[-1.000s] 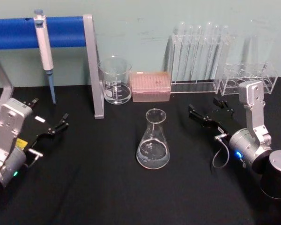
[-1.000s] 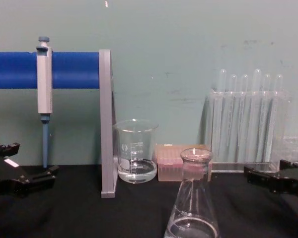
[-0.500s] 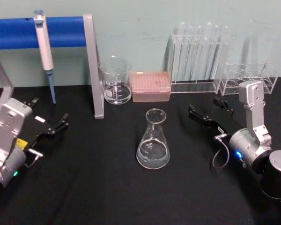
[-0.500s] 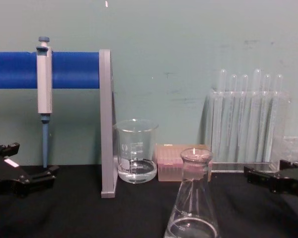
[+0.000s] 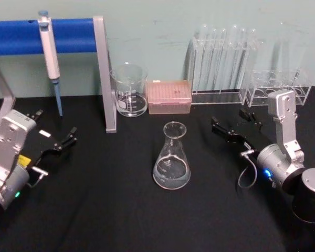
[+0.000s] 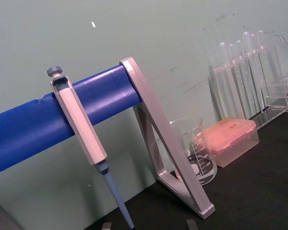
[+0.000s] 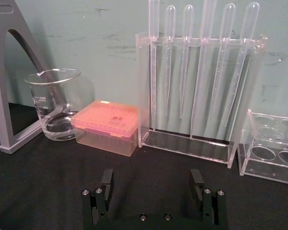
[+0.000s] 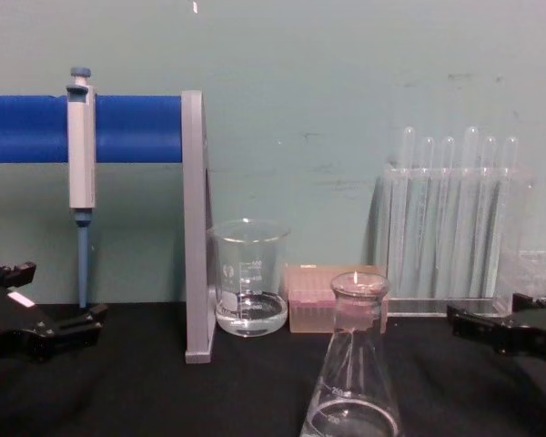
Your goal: Grasp the erlenmeyer flask with one hand, shake it three times, then place it back.
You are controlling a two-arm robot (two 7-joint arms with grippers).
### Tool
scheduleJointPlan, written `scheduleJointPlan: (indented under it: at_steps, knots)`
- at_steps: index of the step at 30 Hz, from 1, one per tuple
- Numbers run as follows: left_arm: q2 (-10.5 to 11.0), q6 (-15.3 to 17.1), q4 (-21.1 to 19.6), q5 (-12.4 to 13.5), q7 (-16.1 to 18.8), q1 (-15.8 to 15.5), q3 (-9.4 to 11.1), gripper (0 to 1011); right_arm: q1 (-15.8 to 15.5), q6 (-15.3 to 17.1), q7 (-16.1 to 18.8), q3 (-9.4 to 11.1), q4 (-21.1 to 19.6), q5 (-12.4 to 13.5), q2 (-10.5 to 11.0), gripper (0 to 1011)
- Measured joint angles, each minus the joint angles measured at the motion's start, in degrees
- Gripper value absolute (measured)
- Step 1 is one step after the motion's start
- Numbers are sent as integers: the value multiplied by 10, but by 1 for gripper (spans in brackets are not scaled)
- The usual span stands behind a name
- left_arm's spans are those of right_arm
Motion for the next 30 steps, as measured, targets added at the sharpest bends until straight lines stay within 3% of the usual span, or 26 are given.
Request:
scheduleJointPlan:
  at_steps: [30]
  knots:
    - [0,0,0,0,0,0,0,1001,0,0,0,0,0,0,0,1000]
